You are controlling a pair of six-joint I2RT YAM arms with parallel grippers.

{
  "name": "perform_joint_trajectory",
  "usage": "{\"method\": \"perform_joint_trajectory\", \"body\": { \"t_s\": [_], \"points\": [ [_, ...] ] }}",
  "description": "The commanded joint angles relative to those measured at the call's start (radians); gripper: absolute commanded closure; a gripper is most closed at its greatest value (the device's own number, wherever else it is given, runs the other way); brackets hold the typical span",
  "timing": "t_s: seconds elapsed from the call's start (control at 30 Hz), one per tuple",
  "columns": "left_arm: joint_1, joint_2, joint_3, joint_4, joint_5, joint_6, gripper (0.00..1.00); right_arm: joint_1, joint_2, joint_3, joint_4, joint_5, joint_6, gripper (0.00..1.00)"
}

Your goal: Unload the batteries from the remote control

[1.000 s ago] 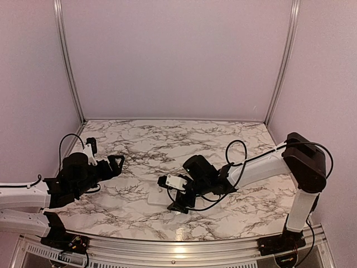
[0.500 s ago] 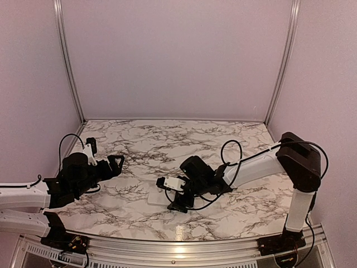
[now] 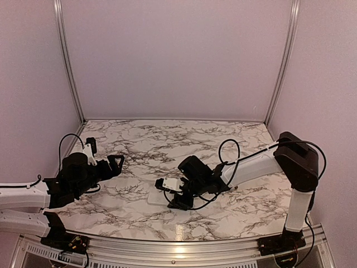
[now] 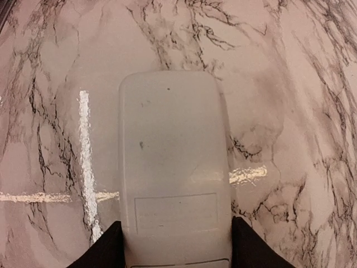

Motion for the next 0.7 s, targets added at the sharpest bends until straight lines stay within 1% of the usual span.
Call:
{"method": "perform_joint_trajectory", "body": {
  "t_s": [0.0, 0.17, 0.27, 0.4, 0.5, 0.67],
  "points": [
    [-0.005, -0.012, -0.012, 0.018, -0.014, 0.009, 0.01, 0.007, 0.026, 0.021, -0.063, -0.006, -0.007, 0.43],
    [-0.006, -0.012, -0.015, 0.024, -0.016, 0.012, 0.01, 0.007, 0.025, 0.021, -0.063, -0.012, -0.009, 0.57],
    [-0.005, -0.011, -0.017, 0.032, -0.014, 0.013, 0.01, 0.007, 0.010, 0.019, -0.063, -0.006, -0.012, 0.63],
    [-0.004, -0.009, -0.019, 0.045, -0.003, 0.017, 0.01, 0.007, -0.036, 0.001, -0.045, 0.021, -0.012, 0.66],
    [-0.005, -0.012, -0.027, 0.062, 0.013, 0.022, 0.01, 0.007, -0.070, -0.004, -0.027, 0.045, -0.002, 0.66],
    [-0.005, -0.021, -0.033, 0.077, 0.035, 0.028, 0.01, 0.007, -0.103, 0.026, -0.055, 0.098, 0.048, 0.66]
  ]
}}
